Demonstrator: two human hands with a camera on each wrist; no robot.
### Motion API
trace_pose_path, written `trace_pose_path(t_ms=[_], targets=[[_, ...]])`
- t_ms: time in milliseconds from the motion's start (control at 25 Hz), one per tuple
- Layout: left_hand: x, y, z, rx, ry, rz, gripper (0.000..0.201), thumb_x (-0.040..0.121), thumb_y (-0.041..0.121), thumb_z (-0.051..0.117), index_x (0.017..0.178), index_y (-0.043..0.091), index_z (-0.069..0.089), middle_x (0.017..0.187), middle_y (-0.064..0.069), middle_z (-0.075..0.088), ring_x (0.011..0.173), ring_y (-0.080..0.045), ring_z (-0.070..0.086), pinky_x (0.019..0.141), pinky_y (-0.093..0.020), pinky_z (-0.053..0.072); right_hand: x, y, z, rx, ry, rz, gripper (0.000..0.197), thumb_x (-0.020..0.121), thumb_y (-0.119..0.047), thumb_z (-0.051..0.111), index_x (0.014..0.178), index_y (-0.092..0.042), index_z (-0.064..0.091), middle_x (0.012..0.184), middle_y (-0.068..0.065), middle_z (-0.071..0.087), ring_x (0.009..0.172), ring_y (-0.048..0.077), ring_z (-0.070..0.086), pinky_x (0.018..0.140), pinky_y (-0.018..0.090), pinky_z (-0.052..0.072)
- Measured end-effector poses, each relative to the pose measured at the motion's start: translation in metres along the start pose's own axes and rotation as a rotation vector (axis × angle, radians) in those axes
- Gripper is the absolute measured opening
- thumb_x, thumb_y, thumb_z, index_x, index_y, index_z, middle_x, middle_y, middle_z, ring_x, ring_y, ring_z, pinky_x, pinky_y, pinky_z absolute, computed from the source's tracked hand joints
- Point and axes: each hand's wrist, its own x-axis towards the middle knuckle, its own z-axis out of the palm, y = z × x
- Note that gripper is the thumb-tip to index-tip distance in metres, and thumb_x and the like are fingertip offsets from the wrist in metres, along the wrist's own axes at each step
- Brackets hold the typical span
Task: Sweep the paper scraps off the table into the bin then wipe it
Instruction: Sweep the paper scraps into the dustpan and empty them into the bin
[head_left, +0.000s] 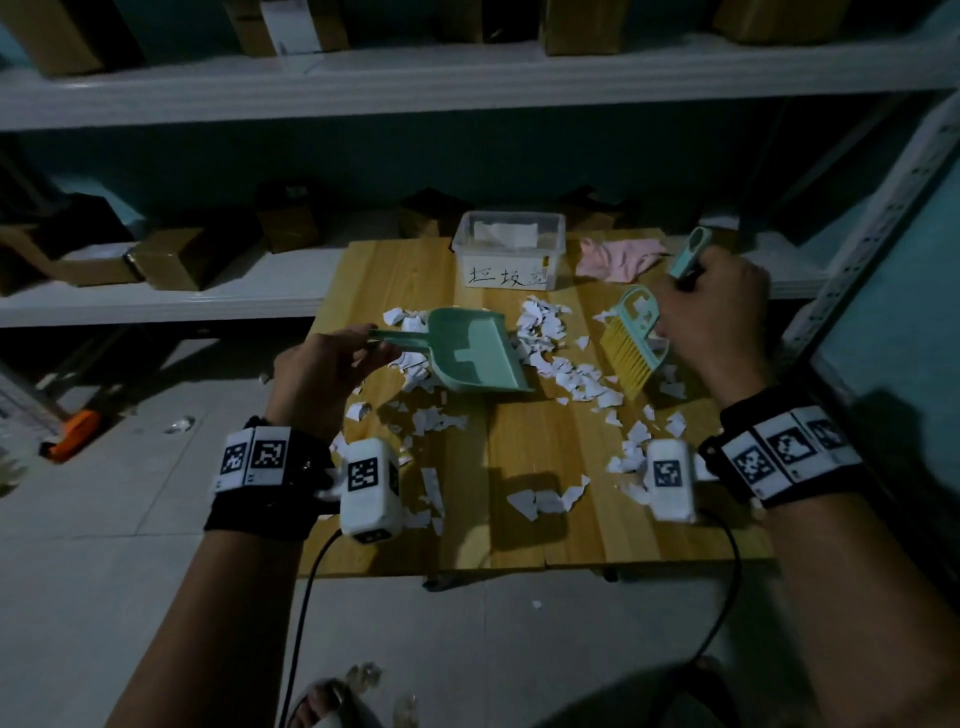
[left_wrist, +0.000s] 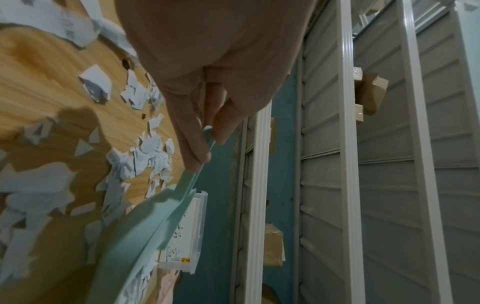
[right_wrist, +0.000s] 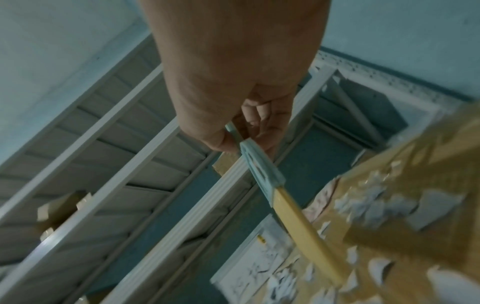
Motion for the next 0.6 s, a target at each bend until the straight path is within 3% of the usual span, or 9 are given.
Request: trace_pose_path(t_ms=[120, 280, 400, 480, 600], targets=[[-0.004, 0.004, 0.003, 0.058, -0.010, -0.021, 0.017, 0.094, -0.001, 0.053, 0.104, -0.009, 0.064, 0.098, -0.022, 0.072, 0.089, -0.026, 0.074, 0.074, -0.025, 0.061, 0.002, 0.006, 0.002, -0.122, -0.016, -0.039, 0.016, 0.088, -0.023, 0.061, 0.088, -0.007, 0.063, 0.091, 0.016, 0.067, 0.077, 0.025, 0.061, 0.062, 0.026, 0.039], [-0.005, -0.001, 0.008, 0.142, -0.034, -0.010, 0.015, 0.093, -0.001, 0.055, 0.101, -0.006, 0.067, 0.094, -0.018, 0.075, 0.088, -0.022, 0.075, 0.072, -0.023, 0.060, -0.003, 0.002, 0.007, -0.181, -0.133, -0.087, 0.014, 0.089, -0.022, 0.061, 0.087, -0.008, 0.058, 0.082, 0.009, 0.058, 0.076, 0.028, 0.060, 0.059, 0.029, 0.047], [-0.005, -0.005, 0.012, 0.144, -0.056, 0.004, 0.018, 0.094, 0.000, 0.055, 0.107, -0.007, 0.065, 0.106, -0.022, 0.071, 0.088, -0.023, 0.074, 0.069, -0.023, 0.060, -0.010, -0.008, 0.013, -0.173, -0.200, -0.126, 0.014, 0.092, -0.020, 0.061, 0.083, -0.015, 0.052, 0.074, 0.001, 0.050, 0.072, 0.019, 0.055, 0.048, 0.019, 0.034], [-0.008, -0.005, 0.017, 0.126, -0.051, -0.042, 0.016, 0.094, 0.001, 0.055, 0.105, -0.007, 0.065, 0.101, -0.021, 0.072, 0.088, -0.025, 0.074, 0.067, -0.024, 0.060, -0.015, -0.013, 0.018, -0.143, -0.216, -0.148, 0.012, 0.092, -0.018, 0.061, 0.085, -0.018, 0.053, 0.077, -0.001, 0.052, 0.070, 0.014, 0.052, 0.048, 0.013, 0.027], [-0.012, -0.009, 0.028, 0.131, -0.065, -0.051, 0.015, 0.093, 0.000, 0.056, 0.102, -0.006, 0.066, 0.099, -0.022, 0.072, 0.085, -0.026, 0.075, 0.071, -0.026, 0.062, -0.019, -0.018, 0.028, -0.097, -0.211, -0.181, 0.011, 0.092, -0.019, 0.062, 0.083, -0.015, 0.058, 0.072, -0.002, 0.053, 0.061, 0.011, 0.052, 0.048, 0.012, 0.029]])
